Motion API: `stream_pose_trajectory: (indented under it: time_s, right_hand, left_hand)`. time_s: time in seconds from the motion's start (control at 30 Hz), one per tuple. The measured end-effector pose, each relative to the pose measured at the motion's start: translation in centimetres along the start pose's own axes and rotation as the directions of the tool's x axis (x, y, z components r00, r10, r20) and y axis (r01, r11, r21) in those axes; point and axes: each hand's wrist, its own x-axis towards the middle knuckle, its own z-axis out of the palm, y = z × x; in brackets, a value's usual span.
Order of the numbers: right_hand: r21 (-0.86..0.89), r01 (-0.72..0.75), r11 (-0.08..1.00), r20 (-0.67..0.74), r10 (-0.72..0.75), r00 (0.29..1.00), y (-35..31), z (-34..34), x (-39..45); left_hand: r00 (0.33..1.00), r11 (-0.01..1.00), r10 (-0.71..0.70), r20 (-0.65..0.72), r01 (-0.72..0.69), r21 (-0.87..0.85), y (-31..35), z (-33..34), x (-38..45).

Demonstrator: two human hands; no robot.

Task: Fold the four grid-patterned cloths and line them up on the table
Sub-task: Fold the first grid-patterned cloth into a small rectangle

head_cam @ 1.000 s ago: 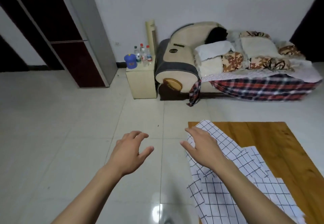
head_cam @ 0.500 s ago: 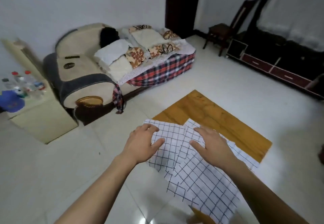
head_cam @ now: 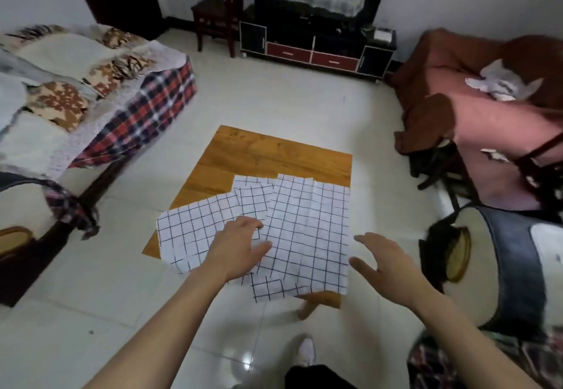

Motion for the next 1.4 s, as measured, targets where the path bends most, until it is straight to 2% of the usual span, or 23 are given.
stream_pose_trajectory:
  time_s: [0.2,0.43,0.57,0.73,1.03,1.2,1.3,1.4]
  right_hand:
    - [0.092,-0.114,0.989,0.057,0.109,0.992,4.6,1.9,0.4]
    - [0.145,-0.090,0.985,0.124,0.072,0.990,6.2,3.2,5.4]
    - [0.197,-0.165,0.966,0.155,0.136,0.979,6.9,5.6,7.8]
    - [0.239,-0.263,0.935,0.215,0.213,0.953,7.5,11.6,8.4]
    - [0.266,-0.296,0.917,0.175,0.256,0.951,8.4,23.2,9.5]
    - [0.223,-0.311,0.924,0.093,0.297,0.950,8.6,28.7,12.0]
    - [0.158,-0.297,0.942,0.029,0.297,0.955,9.0,30.9,13.4]
    - [0.139,-0.230,0.963,0.018,0.229,0.973,9.7,32.4,14.6]
  left_hand:
    - [0.998,0.999,0.021,0.052,-0.023,0.041,2.0,1.4,3.7]
    - [0.993,0.989,-0.033,0.109,0.016,0.150,0.6,1.3,7.3]
    - [0.989,0.992,-0.050,0.136,0.032,0.126,-1.4,2.6,9.0]
    - [0.968,0.997,-0.051,0.247,0.037,0.060,-4.4,7.3,10.6]
    - [0.930,0.995,0.010,0.368,-0.048,0.093,-9.7,18.5,11.4]
    - [0.929,0.981,0.074,0.363,-0.133,0.140,-10.9,24.6,12.8]
    - [0.922,0.948,0.172,0.347,-0.251,0.197,-11.2,27.1,13.7]
    - [0.890,0.889,0.286,0.355,-0.385,0.249,-11.8,28.8,14.4]
